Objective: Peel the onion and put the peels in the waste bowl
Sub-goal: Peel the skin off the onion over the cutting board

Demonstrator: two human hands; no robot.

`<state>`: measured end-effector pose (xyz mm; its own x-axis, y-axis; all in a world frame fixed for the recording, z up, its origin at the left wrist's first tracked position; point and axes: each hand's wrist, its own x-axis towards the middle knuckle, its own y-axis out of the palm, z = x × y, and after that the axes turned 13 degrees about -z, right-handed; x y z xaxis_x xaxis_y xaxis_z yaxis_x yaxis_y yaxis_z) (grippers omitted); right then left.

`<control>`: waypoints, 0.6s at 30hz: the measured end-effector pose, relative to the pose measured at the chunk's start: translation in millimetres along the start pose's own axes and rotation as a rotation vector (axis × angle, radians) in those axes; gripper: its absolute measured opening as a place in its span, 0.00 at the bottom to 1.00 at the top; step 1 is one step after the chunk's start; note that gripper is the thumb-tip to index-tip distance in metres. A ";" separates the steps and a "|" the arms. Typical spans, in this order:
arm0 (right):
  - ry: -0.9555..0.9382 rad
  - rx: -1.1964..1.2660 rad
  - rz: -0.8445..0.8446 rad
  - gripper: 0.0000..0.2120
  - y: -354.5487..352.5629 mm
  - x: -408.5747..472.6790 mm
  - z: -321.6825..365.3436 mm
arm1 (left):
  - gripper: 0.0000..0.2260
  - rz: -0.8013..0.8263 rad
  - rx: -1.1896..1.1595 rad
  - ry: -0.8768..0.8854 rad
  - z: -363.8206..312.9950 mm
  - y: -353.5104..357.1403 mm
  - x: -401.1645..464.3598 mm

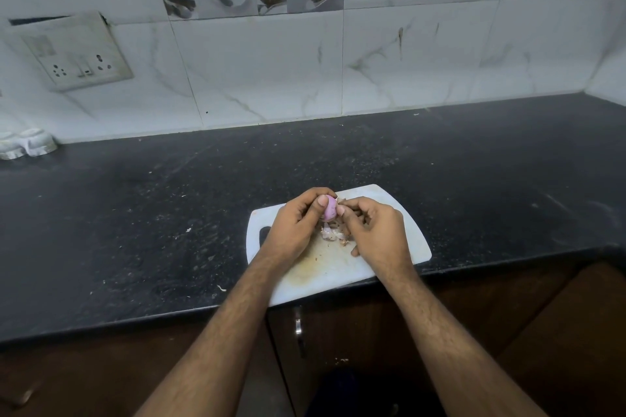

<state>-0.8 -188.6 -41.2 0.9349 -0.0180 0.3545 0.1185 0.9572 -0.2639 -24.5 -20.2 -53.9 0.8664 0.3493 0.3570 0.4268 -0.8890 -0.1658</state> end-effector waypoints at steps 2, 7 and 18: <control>-0.003 0.001 0.008 0.07 -0.7 -1.2 1.3 | 0.13 0.002 0.017 -0.002 -0.2 0.2 0.1; -0.005 0.009 -0.005 0.06 -1.5 -1.4 2.5 | 0.14 0.006 0.022 -0.008 1.3 0.1 0.8; -0.010 0.039 -0.027 0.05 -0.9 -3.6 6.2 | 0.14 -0.001 0.033 -0.005 2.8 0.0 2.4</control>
<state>-6.4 -187.6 -36.6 0.9281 -0.0414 0.3701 0.1306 0.9669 -0.2193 -21.7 -18.6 -55.6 0.8675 0.3514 0.3521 0.4355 -0.8786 -0.1960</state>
